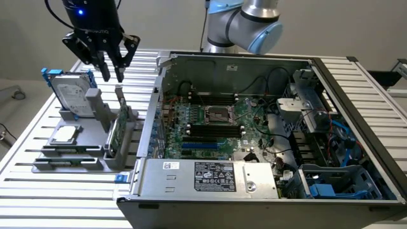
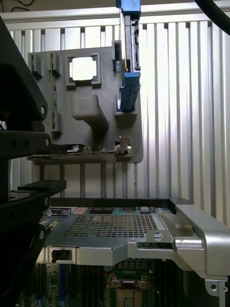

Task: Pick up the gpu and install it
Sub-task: 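Pick up the gpu and move the gpu toward the slot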

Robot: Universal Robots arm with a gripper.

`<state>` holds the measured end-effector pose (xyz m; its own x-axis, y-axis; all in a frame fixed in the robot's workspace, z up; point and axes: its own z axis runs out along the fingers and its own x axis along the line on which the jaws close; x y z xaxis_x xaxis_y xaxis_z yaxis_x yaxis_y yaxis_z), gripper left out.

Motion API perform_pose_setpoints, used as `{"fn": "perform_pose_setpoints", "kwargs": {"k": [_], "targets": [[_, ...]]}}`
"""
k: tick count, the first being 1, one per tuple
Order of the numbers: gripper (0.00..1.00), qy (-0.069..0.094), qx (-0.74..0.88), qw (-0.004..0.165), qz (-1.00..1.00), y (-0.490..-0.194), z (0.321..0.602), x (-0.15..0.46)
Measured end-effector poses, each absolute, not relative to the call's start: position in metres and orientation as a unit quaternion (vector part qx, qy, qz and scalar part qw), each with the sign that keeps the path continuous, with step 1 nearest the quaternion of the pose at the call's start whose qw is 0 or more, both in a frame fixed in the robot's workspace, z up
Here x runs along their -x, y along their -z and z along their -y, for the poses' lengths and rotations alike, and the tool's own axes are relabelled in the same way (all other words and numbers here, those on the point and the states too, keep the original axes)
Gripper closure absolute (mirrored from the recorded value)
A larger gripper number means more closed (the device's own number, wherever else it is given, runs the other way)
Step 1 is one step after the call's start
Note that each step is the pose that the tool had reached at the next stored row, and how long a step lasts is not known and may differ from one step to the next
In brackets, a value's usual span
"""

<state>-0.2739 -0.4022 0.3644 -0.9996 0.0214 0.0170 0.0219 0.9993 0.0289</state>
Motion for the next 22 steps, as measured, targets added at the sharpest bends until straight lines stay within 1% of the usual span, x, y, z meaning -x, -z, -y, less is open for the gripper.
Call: {"fn": "perform_pose_setpoints", "kwargs": {"k": [5, 16, 22], "targets": [[0.64, 0.014, 0.008, 0.009, 1.0, -0.357, 0.406, 0.274], [0.64, 0.014, -0.001, 0.022, 1.0, -0.344, 0.426, 0.274], [0.64, 0.015, -0.012, 0.022, 1.0, -0.333, 0.429, 0.279]]}}
